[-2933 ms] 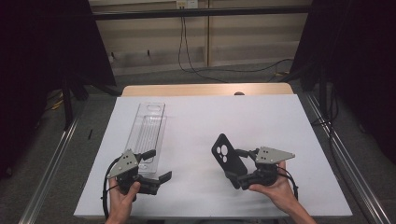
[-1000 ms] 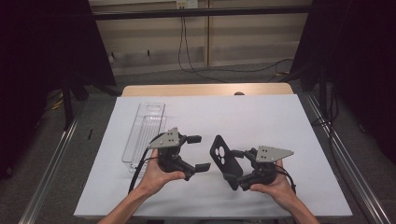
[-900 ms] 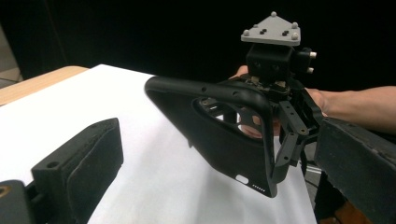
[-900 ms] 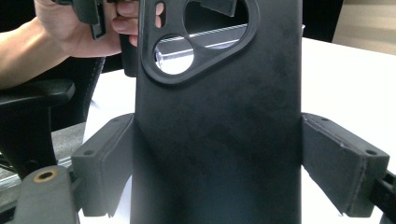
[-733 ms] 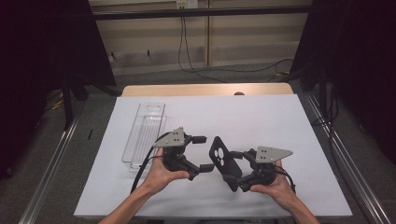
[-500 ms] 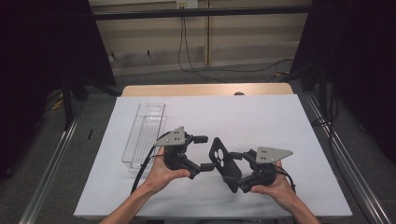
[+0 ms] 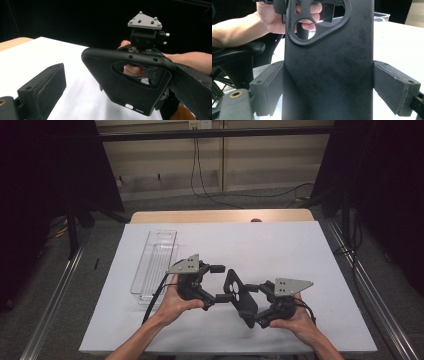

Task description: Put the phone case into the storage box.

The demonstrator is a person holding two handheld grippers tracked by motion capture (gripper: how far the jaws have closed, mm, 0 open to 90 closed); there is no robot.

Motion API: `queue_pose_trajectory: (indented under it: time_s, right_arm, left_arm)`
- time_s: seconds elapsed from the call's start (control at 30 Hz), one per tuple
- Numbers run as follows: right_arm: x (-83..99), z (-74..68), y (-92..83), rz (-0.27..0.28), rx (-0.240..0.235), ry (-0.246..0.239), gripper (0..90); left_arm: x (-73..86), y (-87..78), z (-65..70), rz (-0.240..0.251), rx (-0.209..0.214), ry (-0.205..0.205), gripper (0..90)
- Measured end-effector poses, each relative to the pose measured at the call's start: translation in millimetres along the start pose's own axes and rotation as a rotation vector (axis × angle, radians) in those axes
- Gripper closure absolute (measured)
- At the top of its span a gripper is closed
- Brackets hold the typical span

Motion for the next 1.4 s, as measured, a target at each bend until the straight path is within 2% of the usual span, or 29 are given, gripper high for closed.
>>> queue_pose_trajectory:
  time_s: [0.1,0.2,0.4,0.47,0.57,0.77,0.9,1.07,1.27,1.4]
  right_arm:
    - [-0.4,-0.2,0.0,0.010,-0.012,-0.002,14.1]
    - [-0.7,-1.0,0.0,0.006,-0.031,-0.008,14.1]
    - [-1.4,-0.4,-1.1,0.015,-0.035,-0.007,14.1]
    - [-1.6,-0.7,-1.3,0.012,-0.038,-0.010,14.1]
    - [-1.8,-0.9,-1.0,0.012,-0.048,-0.009,14.1]
    - [-1.7,-0.8,-0.7,0.007,-0.050,-0.014,14.2]
    - [-1.4,-0.8,-0.3,0.011,-0.073,-0.008,14.2]
    - [-1.7,-1.3,-0.5,0.015,-0.089,-0.008,14.2]
    - [-2.0,-1.4,-1.4,0.018,-0.099,-0.006,14.2]
    - [-2.0,-1.7,-1.3,0.020,-0.108,-0.003,14.2]
  left_arm:
    - [-0.3,1.4,0.8,0.004,0.010,-0.002,1.7]
    - [-3.0,3.3,2.4,-0.012,0.035,0.026,3.2]
    - [-5.6,2.9,2.9,-0.016,0.041,0.039,4.7]
    - [-6.3,1.7,2.8,-0.032,0.059,0.041,5.5]
    - [-7.0,1.2,3.0,-0.045,0.060,0.046,5.6]
    - [-7.5,-0.5,2.3,-0.101,0.086,0.051,6.6]
    - [-10.1,1.0,2.9,-0.130,0.096,0.064,6.8]
    - [-14.5,4.0,5.2,-0.155,0.121,0.077,8.3]
    - [-17.6,5.4,5.9,-0.175,0.128,0.087,9.4]
    - [-16.6,5.4,4.6,-0.187,0.147,0.080,9.5]
Point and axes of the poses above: each handheld gripper's, and its own axes: y roughly forward along the jaws, x roughly out of its underside, z roughly to its right, the point moved 1 cm from there along y, roughly forward along the jaws, and after that the axes turned 14 degrees about -y, right-handed, at the moved point
